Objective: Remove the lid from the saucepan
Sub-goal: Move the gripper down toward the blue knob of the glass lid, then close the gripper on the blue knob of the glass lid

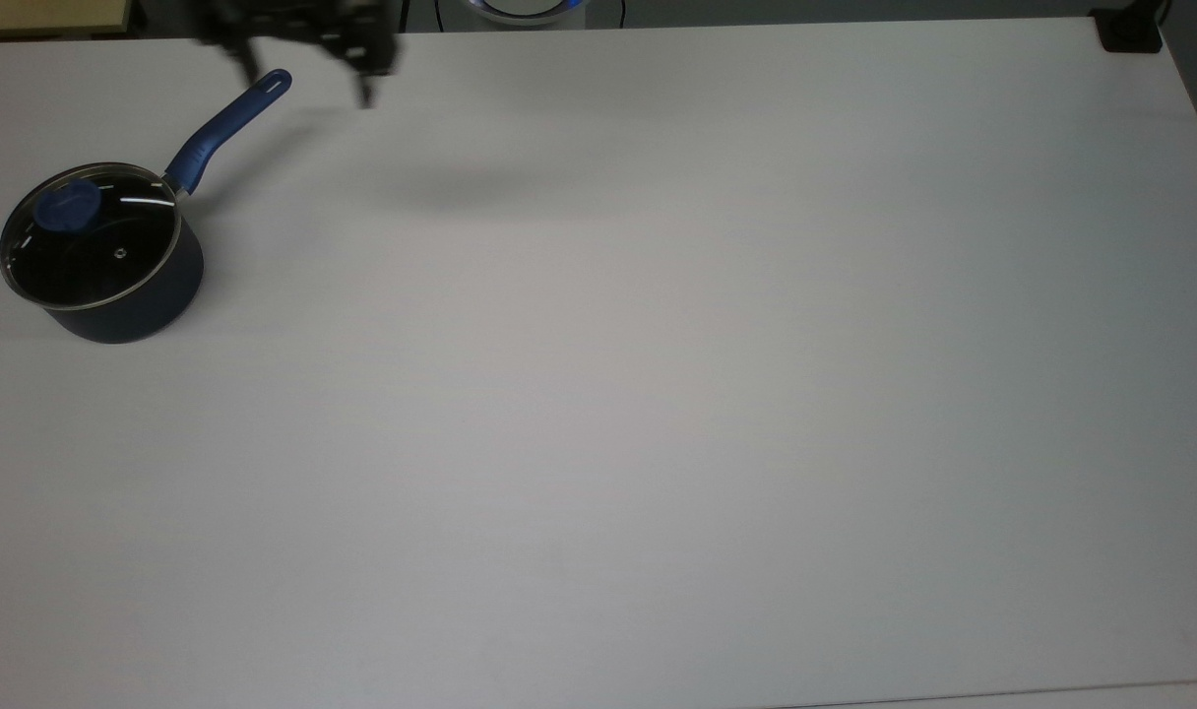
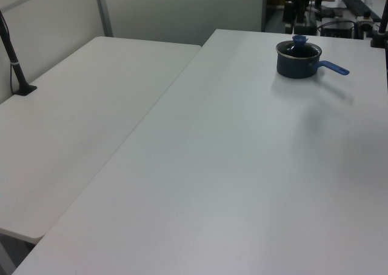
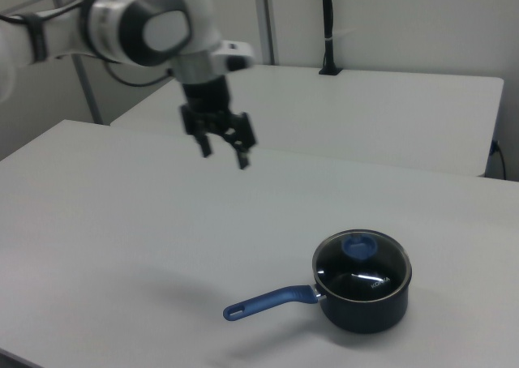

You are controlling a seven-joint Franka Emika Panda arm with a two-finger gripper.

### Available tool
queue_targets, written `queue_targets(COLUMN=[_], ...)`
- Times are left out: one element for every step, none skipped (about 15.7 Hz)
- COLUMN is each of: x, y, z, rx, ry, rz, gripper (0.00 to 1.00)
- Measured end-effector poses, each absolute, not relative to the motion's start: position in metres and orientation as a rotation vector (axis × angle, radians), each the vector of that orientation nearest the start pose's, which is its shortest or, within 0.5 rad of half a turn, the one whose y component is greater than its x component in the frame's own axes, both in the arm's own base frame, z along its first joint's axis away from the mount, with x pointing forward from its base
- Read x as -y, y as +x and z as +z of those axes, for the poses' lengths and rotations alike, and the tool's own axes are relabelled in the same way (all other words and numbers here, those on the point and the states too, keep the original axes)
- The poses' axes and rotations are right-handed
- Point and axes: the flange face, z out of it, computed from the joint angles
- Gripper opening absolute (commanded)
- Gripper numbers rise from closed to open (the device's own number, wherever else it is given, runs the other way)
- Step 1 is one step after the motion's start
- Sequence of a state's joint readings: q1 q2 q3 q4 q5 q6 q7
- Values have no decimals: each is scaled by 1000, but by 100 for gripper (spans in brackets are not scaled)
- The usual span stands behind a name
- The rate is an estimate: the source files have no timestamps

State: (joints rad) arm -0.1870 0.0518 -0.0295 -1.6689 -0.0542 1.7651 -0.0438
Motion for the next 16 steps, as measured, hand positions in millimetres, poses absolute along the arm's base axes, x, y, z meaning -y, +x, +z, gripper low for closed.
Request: queue_targets(x=[154, 177, 199, 220, 241, 261, 278, 293, 304, 314, 323, 332, 340, 347, 352, 355], y=[572, 577, 582, 586, 588, 586, 582, 577, 574, 571, 567, 564, 562, 563, 564, 567], z=[561, 554, 546, 538, 531, 527, 525, 524, 523, 521, 520, 517, 511, 502, 491, 479], rx=[-307, -358, -408, -461, -541, -661, -792, -915, -1035, -1164, -1288, -1398, -1491, -1568, -1629, -1671], ry=[-3188, -3184, -3180, -3176, -3166, -3146, -3118, -3086, -3050, -3004, -2954, -2905, -2858, -2816, -2779, -2754], rz=[-52, -44, -50, -66, -84, -94, -107, -126, -143, -155, -167, -177, -191, -208, -220, -223], gripper=[100, 100, 100, 100, 100, 100, 100, 100, 100, 100, 100, 100, 100, 100, 100, 100])
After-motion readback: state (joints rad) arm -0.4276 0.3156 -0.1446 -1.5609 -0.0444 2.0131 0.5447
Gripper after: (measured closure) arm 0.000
